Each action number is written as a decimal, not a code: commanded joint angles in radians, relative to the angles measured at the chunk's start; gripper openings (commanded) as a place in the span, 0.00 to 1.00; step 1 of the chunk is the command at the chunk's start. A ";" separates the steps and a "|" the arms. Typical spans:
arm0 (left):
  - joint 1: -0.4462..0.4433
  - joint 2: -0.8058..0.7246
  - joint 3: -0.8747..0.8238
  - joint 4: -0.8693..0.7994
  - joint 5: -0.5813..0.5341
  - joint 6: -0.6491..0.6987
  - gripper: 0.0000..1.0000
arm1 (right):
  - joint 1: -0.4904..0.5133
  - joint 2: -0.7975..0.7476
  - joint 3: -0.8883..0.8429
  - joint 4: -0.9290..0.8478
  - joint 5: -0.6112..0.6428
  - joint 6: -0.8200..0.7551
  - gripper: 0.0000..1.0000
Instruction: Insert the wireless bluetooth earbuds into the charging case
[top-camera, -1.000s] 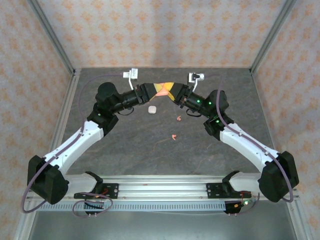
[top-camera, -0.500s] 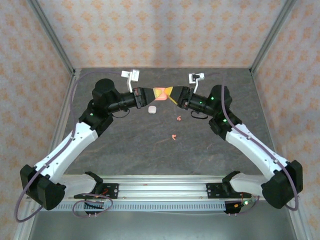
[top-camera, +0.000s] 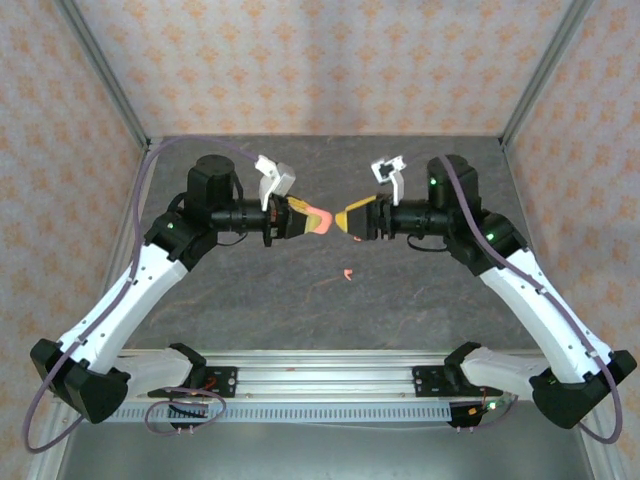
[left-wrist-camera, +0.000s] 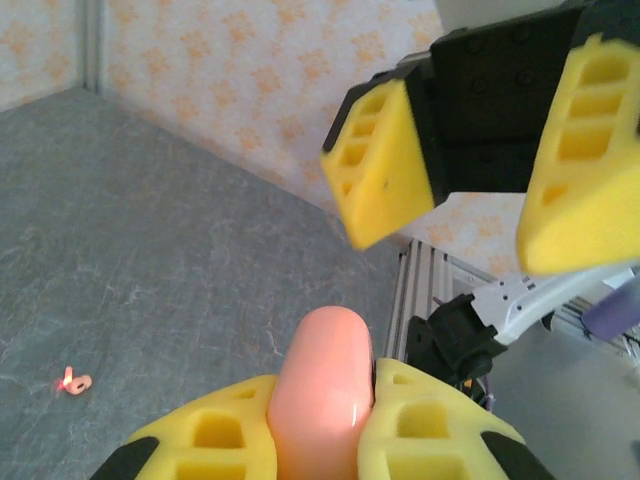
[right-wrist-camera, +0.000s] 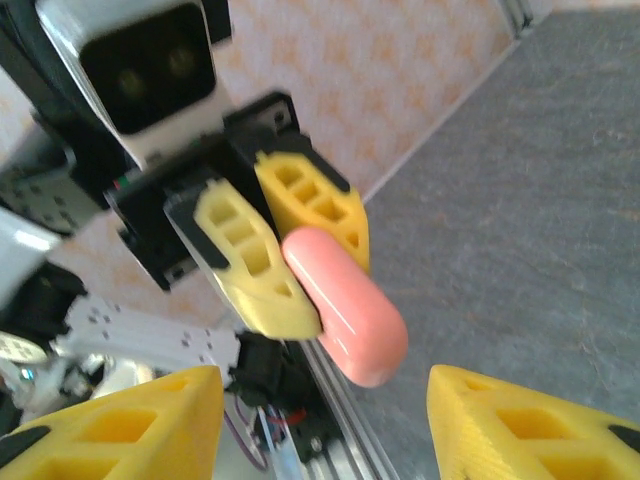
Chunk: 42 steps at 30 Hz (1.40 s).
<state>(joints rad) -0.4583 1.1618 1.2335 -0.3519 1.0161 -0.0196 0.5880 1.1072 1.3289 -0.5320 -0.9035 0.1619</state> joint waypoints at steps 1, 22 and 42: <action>-0.004 -0.041 -0.009 0.039 0.092 0.075 0.03 | 0.035 0.002 0.035 -0.096 0.024 -0.169 0.56; -0.024 -0.049 0.015 0.079 0.161 -0.006 0.00 | 0.104 0.065 0.042 -0.014 -0.051 -0.217 0.38; -0.016 -0.040 0.010 0.056 0.160 -0.033 0.41 | 0.104 0.023 -0.012 0.103 -0.098 -0.148 0.11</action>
<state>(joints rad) -0.4778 1.1320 1.2278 -0.2779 1.1526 -0.0772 0.6910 1.1587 1.3228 -0.4896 -0.9730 0.0071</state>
